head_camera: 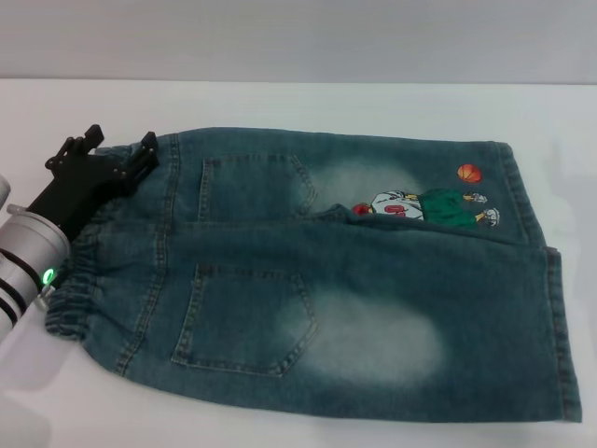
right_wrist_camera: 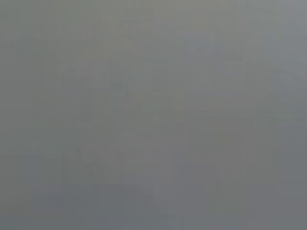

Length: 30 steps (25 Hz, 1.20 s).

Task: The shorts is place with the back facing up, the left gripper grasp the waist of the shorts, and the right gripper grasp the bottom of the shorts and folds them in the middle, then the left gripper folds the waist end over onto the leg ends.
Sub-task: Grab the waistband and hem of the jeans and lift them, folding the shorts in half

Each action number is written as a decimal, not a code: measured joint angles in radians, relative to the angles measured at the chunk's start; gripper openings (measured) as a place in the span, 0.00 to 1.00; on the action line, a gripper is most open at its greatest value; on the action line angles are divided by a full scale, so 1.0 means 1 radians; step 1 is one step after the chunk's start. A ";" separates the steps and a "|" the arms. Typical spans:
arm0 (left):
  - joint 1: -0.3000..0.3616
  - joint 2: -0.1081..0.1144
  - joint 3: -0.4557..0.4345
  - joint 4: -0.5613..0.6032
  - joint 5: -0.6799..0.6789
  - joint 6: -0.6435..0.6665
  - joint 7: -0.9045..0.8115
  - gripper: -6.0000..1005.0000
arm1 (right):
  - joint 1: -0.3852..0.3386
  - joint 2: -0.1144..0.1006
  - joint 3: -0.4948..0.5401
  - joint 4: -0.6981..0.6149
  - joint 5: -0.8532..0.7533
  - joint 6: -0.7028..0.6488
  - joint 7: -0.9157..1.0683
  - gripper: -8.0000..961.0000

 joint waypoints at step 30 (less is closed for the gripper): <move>-0.002 0.002 0.000 -0.022 0.000 0.022 -0.016 0.81 | -0.015 0.008 0.611 -0.599 -0.294 1.371 0.096 0.67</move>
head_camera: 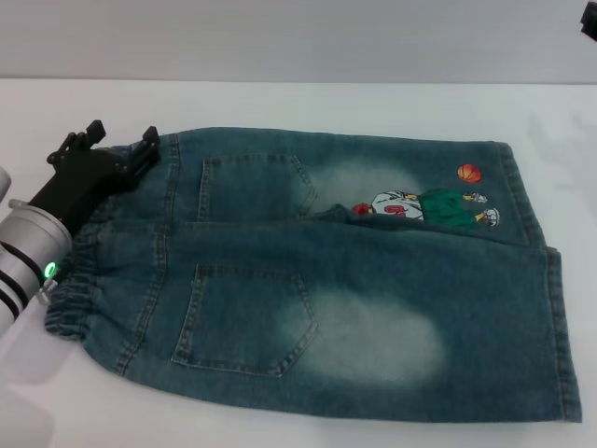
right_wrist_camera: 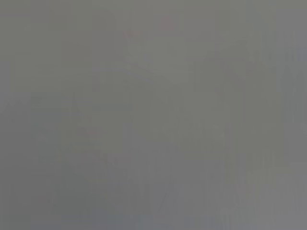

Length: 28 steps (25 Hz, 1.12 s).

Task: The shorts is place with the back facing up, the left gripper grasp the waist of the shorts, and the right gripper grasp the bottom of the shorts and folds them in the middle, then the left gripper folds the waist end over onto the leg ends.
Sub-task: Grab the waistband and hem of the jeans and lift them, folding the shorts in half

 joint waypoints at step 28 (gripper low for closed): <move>0.302 0.320 0.288 -1.166 0.053 1.114 -0.404 0.81 | -0.072 0.009 -0.077 -0.404 -0.345 0.719 0.313 0.67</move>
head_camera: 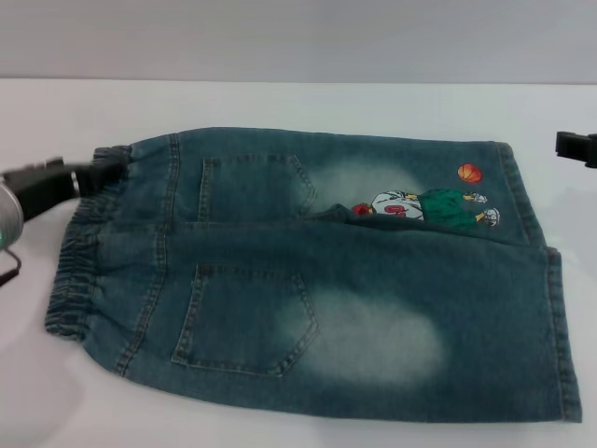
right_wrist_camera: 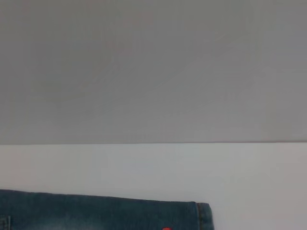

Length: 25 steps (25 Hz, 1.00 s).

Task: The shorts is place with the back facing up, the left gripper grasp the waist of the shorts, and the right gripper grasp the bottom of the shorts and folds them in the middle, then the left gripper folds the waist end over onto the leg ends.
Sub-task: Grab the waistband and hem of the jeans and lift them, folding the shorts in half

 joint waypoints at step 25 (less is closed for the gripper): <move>-0.252 0.085 0.197 0.122 -0.388 0.272 0.064 0.81 | 0.003 -0.004 -0.015 0.023 -0.001 -0.042 0.034 0.67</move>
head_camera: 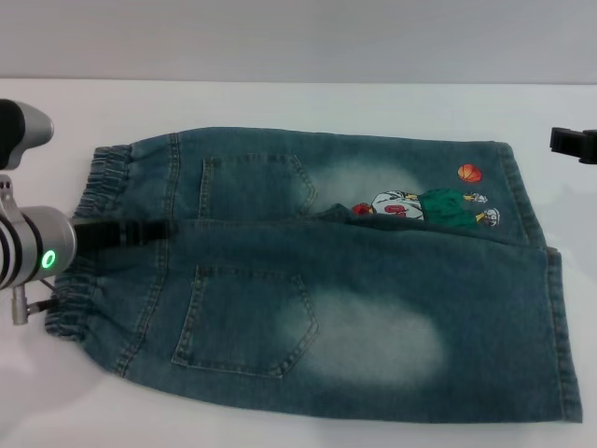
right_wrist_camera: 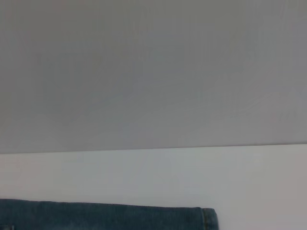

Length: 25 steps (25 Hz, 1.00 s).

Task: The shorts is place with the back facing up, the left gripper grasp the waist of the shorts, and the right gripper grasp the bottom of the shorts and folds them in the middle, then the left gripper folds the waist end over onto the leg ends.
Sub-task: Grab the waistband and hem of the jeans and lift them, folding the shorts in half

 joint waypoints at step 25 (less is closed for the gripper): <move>0.023 0.055 0.012 -0.133 0.334 0.000 0.049 0.81 | 0.022 -0.002 -0.022 0.026 0.003 -0.008 0.007 0.67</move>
